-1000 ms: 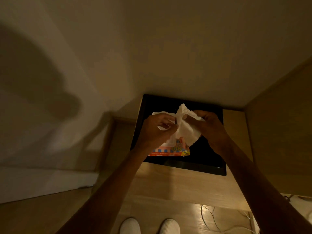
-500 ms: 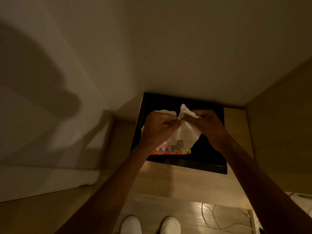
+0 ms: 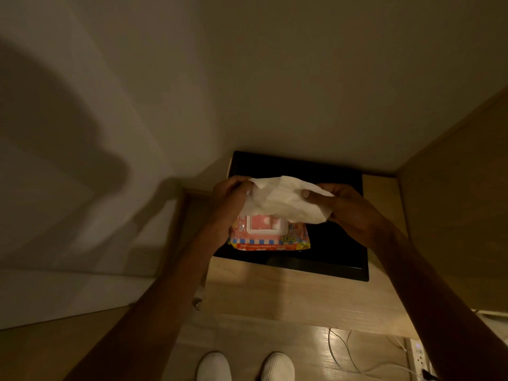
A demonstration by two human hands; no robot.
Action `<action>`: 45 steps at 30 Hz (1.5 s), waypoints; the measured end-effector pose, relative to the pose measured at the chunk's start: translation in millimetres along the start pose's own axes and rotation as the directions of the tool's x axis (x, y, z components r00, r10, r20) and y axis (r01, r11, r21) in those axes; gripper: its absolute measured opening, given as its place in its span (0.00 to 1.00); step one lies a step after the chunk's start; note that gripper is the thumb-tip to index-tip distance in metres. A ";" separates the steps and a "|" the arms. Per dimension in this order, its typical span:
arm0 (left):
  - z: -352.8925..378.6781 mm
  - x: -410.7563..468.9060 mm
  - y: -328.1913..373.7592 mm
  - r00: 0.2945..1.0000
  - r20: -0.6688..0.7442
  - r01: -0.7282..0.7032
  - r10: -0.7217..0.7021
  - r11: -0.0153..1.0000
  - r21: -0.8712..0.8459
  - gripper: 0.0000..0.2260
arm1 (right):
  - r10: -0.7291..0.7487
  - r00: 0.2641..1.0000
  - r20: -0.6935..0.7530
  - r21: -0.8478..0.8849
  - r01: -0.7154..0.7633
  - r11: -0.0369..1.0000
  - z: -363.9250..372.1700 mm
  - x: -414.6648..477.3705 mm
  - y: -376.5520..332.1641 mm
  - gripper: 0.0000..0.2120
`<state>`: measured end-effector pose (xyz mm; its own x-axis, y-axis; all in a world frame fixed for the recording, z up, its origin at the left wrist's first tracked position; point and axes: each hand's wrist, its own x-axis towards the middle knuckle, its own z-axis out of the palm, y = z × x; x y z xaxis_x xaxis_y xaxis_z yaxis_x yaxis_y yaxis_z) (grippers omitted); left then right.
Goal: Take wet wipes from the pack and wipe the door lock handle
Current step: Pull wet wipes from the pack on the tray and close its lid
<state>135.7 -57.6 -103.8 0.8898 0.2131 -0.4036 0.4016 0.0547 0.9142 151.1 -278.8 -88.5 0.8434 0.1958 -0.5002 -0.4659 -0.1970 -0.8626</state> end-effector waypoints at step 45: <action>-15.7 -38.3 52.5 0.992 0.126 -0.050 0.003 0.924 0.379 0.11 | 0.091 0.995 0.050 0.684 -0.100 0.723 72.3 -55.7 7.4 0.15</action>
<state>119.3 -47.6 -39.8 0.9110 0.0891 -0.4027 0.4085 -0.3296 0.8512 81.3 -221.6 -72.4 0.7832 0.2252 -0.5796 -0.6043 0.4949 -0.6244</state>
